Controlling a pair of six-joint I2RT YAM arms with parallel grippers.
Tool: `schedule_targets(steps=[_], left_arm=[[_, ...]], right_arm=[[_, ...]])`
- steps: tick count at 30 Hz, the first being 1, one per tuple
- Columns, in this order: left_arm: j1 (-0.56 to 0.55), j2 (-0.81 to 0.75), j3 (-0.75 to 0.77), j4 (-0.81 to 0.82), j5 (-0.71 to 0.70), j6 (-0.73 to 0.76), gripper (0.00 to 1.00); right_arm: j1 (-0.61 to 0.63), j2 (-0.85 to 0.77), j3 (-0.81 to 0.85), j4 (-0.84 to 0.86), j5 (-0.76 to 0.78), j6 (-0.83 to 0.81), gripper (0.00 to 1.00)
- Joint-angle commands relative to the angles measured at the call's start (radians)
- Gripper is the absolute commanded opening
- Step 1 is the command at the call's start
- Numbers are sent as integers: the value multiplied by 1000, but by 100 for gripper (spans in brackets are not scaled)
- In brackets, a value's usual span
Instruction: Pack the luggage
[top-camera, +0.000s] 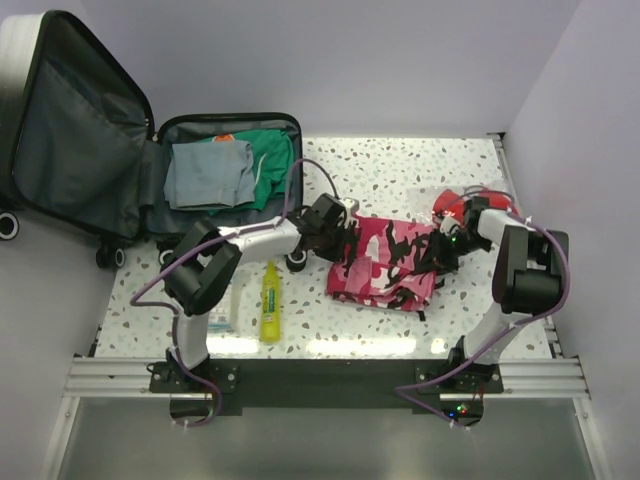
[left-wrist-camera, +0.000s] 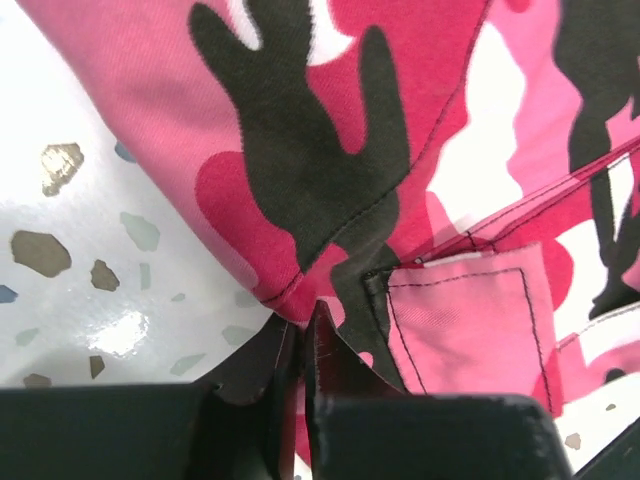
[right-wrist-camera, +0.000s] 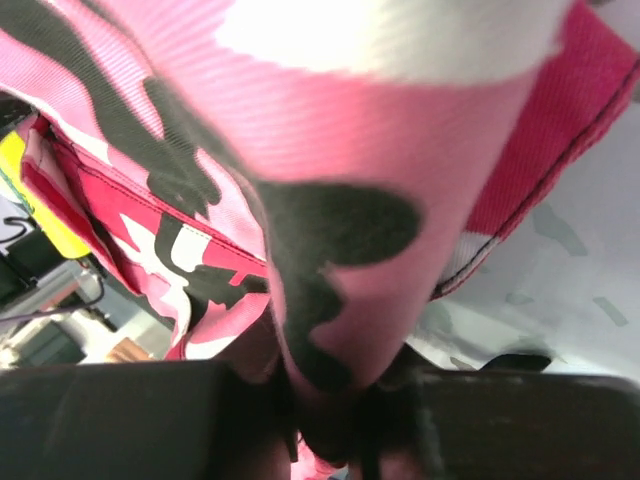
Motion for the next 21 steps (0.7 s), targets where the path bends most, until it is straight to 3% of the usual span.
schedule_targets(steps=[1,6,13,21], left_arm=[[-3,-57,78,-34,-4,52,1],[-3,-152,135,-68,-39,130,0],[34,-301,184,-102,-111,240,0],[248,-439,245,-130,-191,350,0]], right_arm=[[5,-68,8,74,-15,40,0],[28,-200,83,97,-32,73,0],[137,-217,285,196,-29,208,0],[367,-93,584,394,49,344,0]])
